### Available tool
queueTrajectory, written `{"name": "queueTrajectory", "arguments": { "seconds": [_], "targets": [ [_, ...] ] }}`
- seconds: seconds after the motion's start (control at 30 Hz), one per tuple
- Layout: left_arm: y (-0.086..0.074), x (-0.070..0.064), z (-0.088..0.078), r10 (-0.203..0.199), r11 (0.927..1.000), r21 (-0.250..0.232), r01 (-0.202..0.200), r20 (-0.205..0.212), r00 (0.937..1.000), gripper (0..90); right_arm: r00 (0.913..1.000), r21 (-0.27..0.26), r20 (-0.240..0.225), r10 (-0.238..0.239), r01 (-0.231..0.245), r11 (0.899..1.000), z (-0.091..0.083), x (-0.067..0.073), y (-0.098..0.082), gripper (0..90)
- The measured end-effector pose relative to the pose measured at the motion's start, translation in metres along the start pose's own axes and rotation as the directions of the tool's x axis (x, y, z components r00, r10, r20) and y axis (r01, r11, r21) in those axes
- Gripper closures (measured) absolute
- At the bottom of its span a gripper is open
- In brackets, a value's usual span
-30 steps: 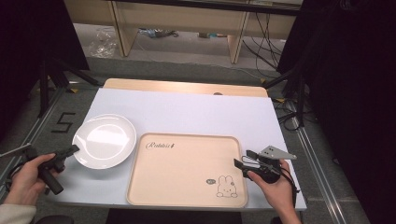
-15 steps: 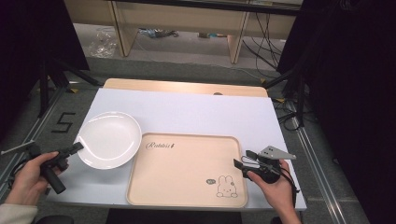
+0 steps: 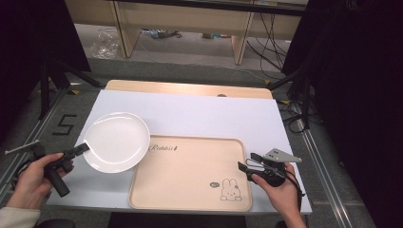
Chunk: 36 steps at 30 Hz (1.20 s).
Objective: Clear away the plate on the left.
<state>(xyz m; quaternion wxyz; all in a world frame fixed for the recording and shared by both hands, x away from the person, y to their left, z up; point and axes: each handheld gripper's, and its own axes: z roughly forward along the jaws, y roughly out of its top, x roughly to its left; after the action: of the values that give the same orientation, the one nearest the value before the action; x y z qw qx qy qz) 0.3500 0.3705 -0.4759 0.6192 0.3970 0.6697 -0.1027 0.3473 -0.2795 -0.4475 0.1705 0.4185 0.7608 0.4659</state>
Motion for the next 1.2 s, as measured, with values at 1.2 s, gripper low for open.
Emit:
{"name": "queueTrajectory", "arguments": {
  "seconds": [1.2],
  "targets": [
    [-0.008, -0.02, 0.014, 0.013, 0.9984, 0.055, -0.014, 0.031, 0.9994, 86.6, 0.9995, -0.022, 0.012, -0.029, 0.029, 0.999, -0.004, 0.0, 0.002, 34.2]
  ]
}}
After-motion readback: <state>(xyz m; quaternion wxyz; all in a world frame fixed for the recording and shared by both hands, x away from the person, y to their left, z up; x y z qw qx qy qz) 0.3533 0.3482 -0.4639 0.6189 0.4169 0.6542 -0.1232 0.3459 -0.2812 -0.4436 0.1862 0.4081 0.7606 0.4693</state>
